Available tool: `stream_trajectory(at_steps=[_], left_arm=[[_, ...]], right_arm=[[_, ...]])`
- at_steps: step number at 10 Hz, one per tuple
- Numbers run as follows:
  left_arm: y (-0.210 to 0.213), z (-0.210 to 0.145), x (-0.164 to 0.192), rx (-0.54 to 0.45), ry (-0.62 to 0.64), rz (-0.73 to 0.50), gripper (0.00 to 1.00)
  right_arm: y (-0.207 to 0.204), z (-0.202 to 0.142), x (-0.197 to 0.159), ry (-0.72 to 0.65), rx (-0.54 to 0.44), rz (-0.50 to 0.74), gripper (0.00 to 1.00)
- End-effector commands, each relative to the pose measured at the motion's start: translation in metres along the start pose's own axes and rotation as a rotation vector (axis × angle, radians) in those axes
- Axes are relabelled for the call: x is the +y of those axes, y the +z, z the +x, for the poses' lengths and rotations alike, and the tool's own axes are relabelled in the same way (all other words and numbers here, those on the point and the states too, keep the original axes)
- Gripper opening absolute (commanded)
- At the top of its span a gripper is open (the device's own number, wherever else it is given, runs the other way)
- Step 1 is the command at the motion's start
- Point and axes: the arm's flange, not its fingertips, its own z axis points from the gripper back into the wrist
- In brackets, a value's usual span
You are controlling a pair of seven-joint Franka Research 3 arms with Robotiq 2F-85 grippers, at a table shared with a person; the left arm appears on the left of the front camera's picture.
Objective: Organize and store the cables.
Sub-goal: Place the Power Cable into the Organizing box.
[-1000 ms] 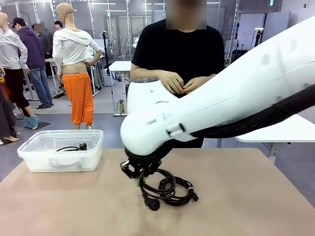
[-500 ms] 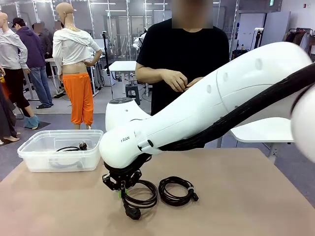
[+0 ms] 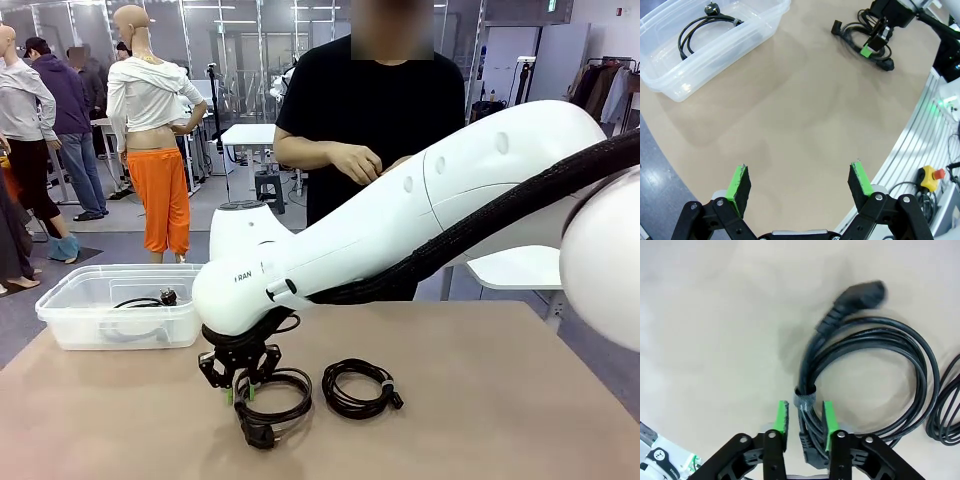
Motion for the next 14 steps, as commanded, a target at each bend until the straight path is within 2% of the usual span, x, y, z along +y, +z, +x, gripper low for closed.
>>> stream_trajectory(at_steps=[1, 2, 4, 5, 6, 7, 8, 9, 11, 12, 13, 14], left_arm=[[-0.002, -0.002, -0.001, -0.024, -0.003, 0.001, 0.99], [-0.002, -0.002, -0.001, -0.024, -0.003, 0.001, 0.99], [-0.002, -0.002, -0.001, -0.024, -0.003, 0.001, 0.99], [0.000, 0.000, 0.000, 0.000, 0.000, 0.000, 0.99], [-0.012, 0.001, -0.011, 0.046, -0.030, -0.005, 0.99], [-0.019, 0.007, -0.022, 0.052, -0.023, -0.019, 0.99], [-0.020, 0.015, -0.036, 0.045, 0.014, -0.045, 0.99], [-0.023, 0.025, -0.051, 0.014, 0.117, -0.110, 0.99], [-0.039, 0.043, -0.081, 0.033, 0.187, -0.039, 0.99], [-0.048, 0.053, -0.101, 0.079, 0.171, -0.042, 0.99], [-0.063, 0.066, -0.126, 0.128, 0.175, 0.006, 0.99], [-0.078, 0.078, -0.146, 0.163, 0.192, 0.023, 0.99]], right_arm=[[0.007, -0.003, -0.002, -0.010, 0.012, -0.002, 0.88], [0.010, -0.005, -0.005, -0.013, 0.009, 0.002, 1.00], [0.022, -0.007, -0.018, -0.014, -0.027, 0.019, 1.00], [0.035, -0.010, -0.028, -0.003, -0.050, 0.023, 0.92], [0.052, -0.016, -0.044, 0.007, -0.082, 0.039, 1.00], [0.069, -0.024, -0.063, 0.036, -0.099, 0.032, 1.00], [0.088, -0.034, -0.089, 0.053, -0.127, 0.075, 1.00], [0.103, -0.044, -0.114, 0.054, -0.161, 0.109, 1.00], [0.133, -0.069, -0.165, 0.135, -0.218, 0.116, 1.00], [0.147, -0.086, -0.191, 0.185, -0.245, 0.112, 1.00], [0.159, -0.107, -0.223, 0.267, -0.305, 0.149, 1.00], [0.163, -0.120, -0.252, 0.265, -0.330, 0.185, 1.00]])
